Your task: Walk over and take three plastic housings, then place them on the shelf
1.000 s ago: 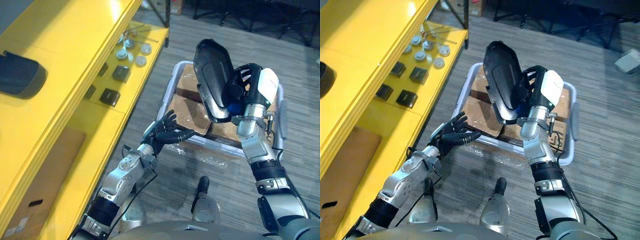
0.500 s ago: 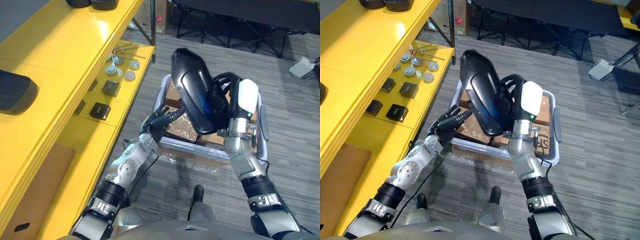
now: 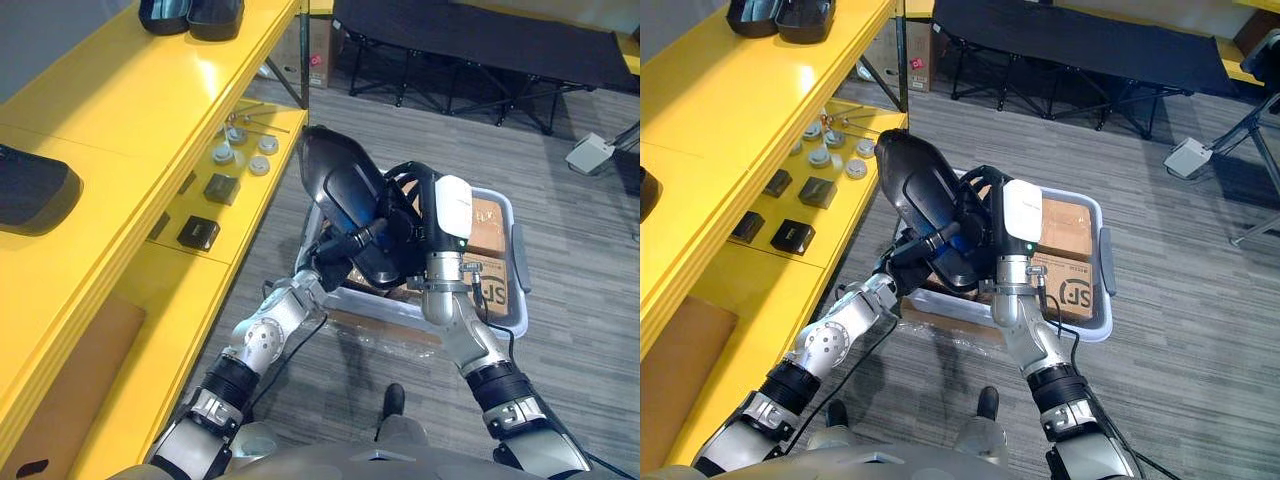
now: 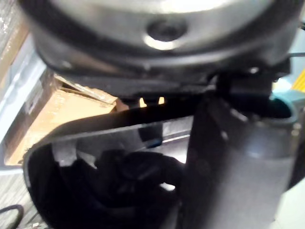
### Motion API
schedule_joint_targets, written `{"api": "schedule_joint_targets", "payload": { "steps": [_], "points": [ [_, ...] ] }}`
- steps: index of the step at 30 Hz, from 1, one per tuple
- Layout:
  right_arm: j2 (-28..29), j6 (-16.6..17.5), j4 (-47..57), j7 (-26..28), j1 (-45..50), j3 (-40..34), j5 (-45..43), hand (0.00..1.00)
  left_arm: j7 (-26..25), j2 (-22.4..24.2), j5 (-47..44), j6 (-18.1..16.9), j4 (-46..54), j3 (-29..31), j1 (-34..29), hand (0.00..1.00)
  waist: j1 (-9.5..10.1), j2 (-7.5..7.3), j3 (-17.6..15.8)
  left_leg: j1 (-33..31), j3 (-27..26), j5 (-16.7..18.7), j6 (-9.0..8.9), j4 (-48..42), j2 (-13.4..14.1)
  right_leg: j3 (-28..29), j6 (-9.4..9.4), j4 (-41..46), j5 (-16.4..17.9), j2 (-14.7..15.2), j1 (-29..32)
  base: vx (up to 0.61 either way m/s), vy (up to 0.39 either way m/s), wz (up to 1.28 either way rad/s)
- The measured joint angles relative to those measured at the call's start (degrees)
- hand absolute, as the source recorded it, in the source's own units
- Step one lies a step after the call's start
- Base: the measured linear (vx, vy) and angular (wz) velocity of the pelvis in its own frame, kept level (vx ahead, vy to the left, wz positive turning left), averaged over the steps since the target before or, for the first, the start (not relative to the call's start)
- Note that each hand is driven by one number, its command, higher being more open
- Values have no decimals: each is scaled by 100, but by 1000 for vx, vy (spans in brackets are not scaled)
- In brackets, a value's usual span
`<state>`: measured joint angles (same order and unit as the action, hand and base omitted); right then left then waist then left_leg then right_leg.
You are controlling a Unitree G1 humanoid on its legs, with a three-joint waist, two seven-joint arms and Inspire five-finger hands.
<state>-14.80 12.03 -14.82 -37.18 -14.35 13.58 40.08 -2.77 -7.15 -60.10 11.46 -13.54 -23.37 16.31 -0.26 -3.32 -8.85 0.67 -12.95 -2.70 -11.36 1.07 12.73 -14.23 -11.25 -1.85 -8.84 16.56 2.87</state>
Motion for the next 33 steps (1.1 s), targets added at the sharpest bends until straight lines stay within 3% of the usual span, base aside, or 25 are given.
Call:
{"api": "schedule_joint_targets", "payload": {
  "steps": [8,14,21,22,27,29,33],
  "points": [
    [117,-17,130,-2,26,93,-59,0,-86,-13,-56,-302,-8,-137,-1,0,-21,-2,23,6,70,2,2,-10,0,-83,-3,-48,-2,1,-97,-3,-2,4],
    [188,17,449,-120,174,274,-53,0,-43,-157,-273,-793,-28,-266,-24,0,11,-57,211,-2,70,49,-2,-48,-4,-104,-16,-117,-10,5,-144,0,0,0],
    [211,440,486,-342,471,264,-49,0,354,-230,-729,-970,-28,-344,-275,0,-34,-78,250,64,16,112,2,-84,-6,-95,-19,-130,-3,13,-193,0,2,-3],
    [219,546,503,-358,590,264,-44,100,476,-231,-752,-1007,-28,-343,-371,0,-37,-79,250,80,-1,124,1,-84,-5,-84,-20,-130,0,14,-196,1,4,-6],
    [227,961,500,-530,925,238,-49,100,733,-239,-816,-1075,-28,-324,-564,0,-18,-78,251,82,-4,131,-1,-81,-5,-88,-21,-129,6,16,-195,0,1,-1],
    [276,1082,479,-681,1186,291,-56,100,792,-59,-1260,-1410,-3,-152,-567,0,-9,-78,251,82,-5,131,-1,-80,-5,-91,-22,-129,6,17,-195,0,0,0],
    [620,1209,482,-860,1274,421,-272,100,798,85,-1054,-1855,243,15,-579,0,-13,-48,312,113,-14,120,-11,-40,-6,-116,-19,-121,4,14,-203,0,0,0]
  ]
}}
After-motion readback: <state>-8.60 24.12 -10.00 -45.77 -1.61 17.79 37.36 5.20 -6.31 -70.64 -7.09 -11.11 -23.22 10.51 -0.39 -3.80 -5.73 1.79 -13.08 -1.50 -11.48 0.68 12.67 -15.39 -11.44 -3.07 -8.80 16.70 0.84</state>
